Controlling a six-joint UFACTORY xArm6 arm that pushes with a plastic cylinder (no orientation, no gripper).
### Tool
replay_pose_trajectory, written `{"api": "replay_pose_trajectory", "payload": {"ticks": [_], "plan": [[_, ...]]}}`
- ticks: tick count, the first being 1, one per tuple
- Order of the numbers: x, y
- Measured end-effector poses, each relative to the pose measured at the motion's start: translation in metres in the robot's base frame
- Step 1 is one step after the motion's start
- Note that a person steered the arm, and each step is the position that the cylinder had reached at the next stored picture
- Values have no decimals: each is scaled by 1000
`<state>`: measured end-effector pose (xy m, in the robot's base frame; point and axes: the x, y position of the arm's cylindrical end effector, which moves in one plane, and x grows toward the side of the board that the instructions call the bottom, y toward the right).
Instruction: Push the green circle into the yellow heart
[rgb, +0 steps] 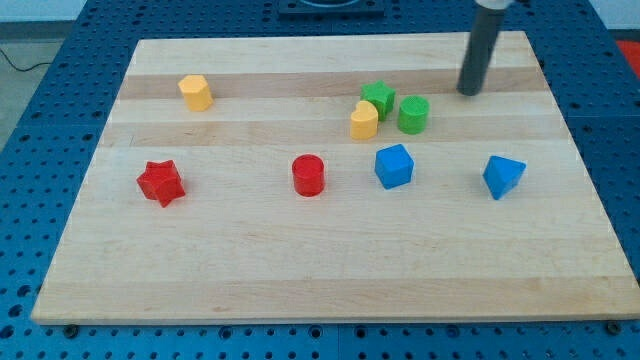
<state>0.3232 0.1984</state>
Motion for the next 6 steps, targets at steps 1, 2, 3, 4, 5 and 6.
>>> {"api": "replay_pose_trajectory", "payload": {"ticks": [1,2,3,4,5,6], "plan": [[26,3],[32,-20],[32,-58],[33,-98],[33,-114],[34,-60]]}}
